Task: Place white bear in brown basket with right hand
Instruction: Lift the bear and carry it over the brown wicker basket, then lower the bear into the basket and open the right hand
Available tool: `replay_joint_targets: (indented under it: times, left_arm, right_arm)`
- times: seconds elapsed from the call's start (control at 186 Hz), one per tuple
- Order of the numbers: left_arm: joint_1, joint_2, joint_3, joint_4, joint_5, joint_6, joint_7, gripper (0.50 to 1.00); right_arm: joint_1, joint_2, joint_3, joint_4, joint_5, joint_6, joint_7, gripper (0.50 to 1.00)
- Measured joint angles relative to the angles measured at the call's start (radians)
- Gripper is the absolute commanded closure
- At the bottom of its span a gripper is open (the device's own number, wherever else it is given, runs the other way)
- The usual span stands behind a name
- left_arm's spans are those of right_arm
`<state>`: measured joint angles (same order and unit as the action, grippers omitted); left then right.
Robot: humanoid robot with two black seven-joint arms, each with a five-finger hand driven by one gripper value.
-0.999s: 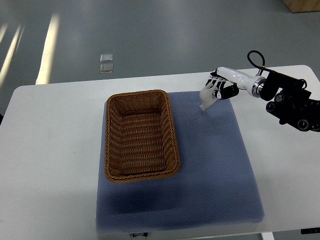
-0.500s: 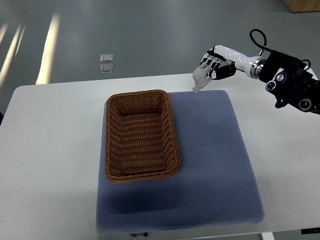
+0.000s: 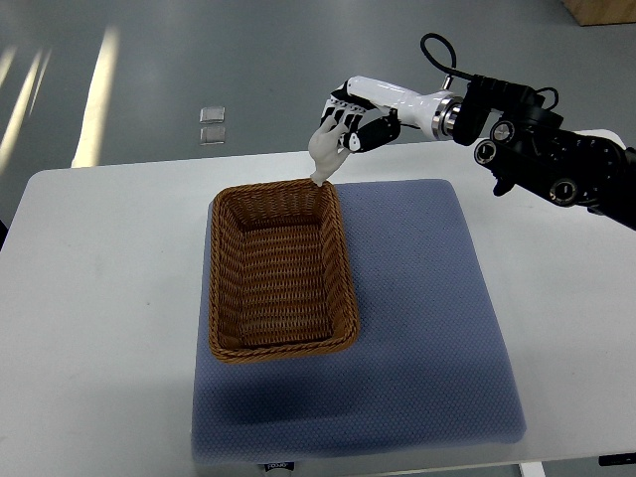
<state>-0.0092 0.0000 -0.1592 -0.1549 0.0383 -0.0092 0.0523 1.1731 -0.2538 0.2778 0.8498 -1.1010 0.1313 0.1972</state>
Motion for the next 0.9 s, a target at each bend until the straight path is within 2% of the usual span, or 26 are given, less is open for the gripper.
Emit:
replay_joint_targets:
  times: [0.435,0.5,0.505,0.51,0.516,0.521,0.527,0.532,0.537,0.543,0.548,0.559,0.564,0.586,0.656,0.693,0.903]
  left_arm:
    - [0.000,0.000,0.000,-0.002,0.000,0.000,0.001,0.500]
    - [0.000,0.000,0.000,-0.002,0.000,0.000,0.001,0.500]
    - [0.000,0.000,0.000,-0.002,0.000,0.000,0.001,0.500]
    - [0.000,0.000,0.000,-0.002,0.000,0.000,0.001,0.500]
    - [0.000,0.000,0.000,-0.002,0.001,0.000,0.001,0.500]
    - [0.000,0.000,0.000,-0.002,0.001,0.000,0.001,0.500]
    - [0.000,0.000,0.001,-0.002,0.001,0.000,0.001,0.500]
    - [0.000,0.000,0.001,-0.002,0.001,0.000,0.001,0.500]
    - [0.000,0.000,0.001,-0.002,0.001,0.000,0.001,0.500]
    - [0.000,0.000,0.001,-0.002,0.001,0.000,0.001,0.500]
    - [0.000,0.000,0.001,-0.002,0.001,0.000,0.001,0.500]
    - [0.000,0.000,0.001,-0.002,0.001,0.000,0.001,0.500]
    - [0.000,0.000,0.001,-0.002,0.001,0.000,0.001,0.500]
    - [0.000,0.000,0.002,-0.002,0.001,0.000,0.001,0.500]
    - [0.000,0.000,0.002,-0.002,0.002,0.000,0.001,0.500]
    - [0.000,0.000,0.003,-0.002,0.002,0.000,0.001,0.500]
    - [0.000,0.000,0.003,-0.002,0.002,0.000,0.000,0.500]
  right_arm:
    - [-0.010,0.091,-0.125,0.029,-0.086,0.030,0.002,1.000]
    - [-0.012,0.095,-0.135,0.029,-0.093,0.030,0.003,0.879]
    - [-0.012,0.096,-0.136,0.029,-0.093,0.031,0.003,0.849]
    - [-0.012,0.096,-0.136,0.029,-0.093,0.031,0.003,0.848]
    - [-0.013,0.096,-0.137,0.029,-0.093,0.031,0.003,0.814]
    - [-0.013,0.096,-0.137,0.029,-0.094,0.031,0.003,0.814]
    - [-0.013,0.096,-0.137,0.029,-0.094,0.031,0.003,0.779]
    - [-0.013,0.097,-0.138,0.029,-0.094,0.031,0.004,0.779]
    - [-0.013,0.097,-0.138,0.029,-0.094,0.031,0.004,0.738]
    - [-0.013,0.097,-0.138,0.029,-0.094,0.031,0.004,0.738]
    - [-0.013,0.097,-0.138,0.029,-0.095,0.031,0.004,0.702]
    - [-0.013,0.097,-0.139,0.029,-0.095,0.031,0.004,0.701]
    - [-0.013,0.098,-0.139,0.029,-0.095,0.031,0.004,0.673]
    - [-0.013,0.098,-0.139,0.029,-0.095,0.031,0.005,0.646]
    - [-0.013,0.098,-0.139,0.029,-0.095,0.027,0.007,0.628]
    - [-0.013,0.098,-0.139,0.029,-0.095,0.025,0.008,0.599]
    - [-0.013,0.093,-0.125,0.029,-0.087,0.017,0.011,0.599]
